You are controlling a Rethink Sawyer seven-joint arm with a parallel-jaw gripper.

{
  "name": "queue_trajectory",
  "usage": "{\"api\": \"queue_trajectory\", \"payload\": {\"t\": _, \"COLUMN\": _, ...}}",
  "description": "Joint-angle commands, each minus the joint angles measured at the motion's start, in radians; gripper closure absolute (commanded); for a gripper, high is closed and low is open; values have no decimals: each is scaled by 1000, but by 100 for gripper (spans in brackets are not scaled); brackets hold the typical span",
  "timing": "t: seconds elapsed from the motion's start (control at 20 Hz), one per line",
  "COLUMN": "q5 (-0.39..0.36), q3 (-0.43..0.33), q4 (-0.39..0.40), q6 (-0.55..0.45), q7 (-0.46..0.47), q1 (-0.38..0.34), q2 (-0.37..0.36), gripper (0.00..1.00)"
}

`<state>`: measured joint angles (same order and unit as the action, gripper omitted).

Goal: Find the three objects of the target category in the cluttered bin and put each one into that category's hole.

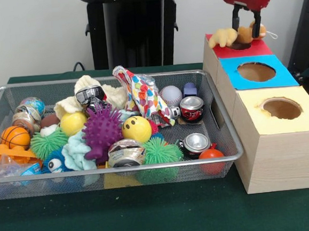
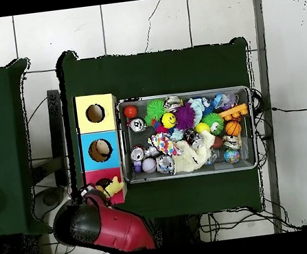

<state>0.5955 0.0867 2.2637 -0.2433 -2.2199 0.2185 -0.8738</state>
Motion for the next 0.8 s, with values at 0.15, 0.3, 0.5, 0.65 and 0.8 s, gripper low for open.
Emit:
{"api": "queue_trajectory", "payload": {"t": 0.15, "q5": -24, "q3": 12, "q4": -45, "q6": 42, "q7": -160, "q1": 10, "q2": 35, "gripper": 0}}
{"api": "queue_trajectory", "payload": {"t": 0.3, "q5": -23, "q3": 12, "q4": -41, "q6": 41, "q7": -162, "q1": 12, "q2": 28, "gripper": 0}}
{"api": "queue_trajectory", "payload": {"t": 0.5, "q5": -23, "q3": 21, "q4": -44, "q6": 31, "q7": -164, "q1": 20, "q2": 28, "gripper": 0}}
{"api": "queue_trajectory", "payload": {"t": 0.65, "q5": -23, "q3": 15, "q4": -42, "q6": 39, "q7": -160, "q1": 12, "q2": 32, "gripper": 0}}
{"api": "queue_trajectory", "payload": {"t": 0.8, "q5": -23, "q3": 18, "q4": -43, "q6": 35, "q7": -159, "q1": 13, "q2": 30, "gripper": 0}}
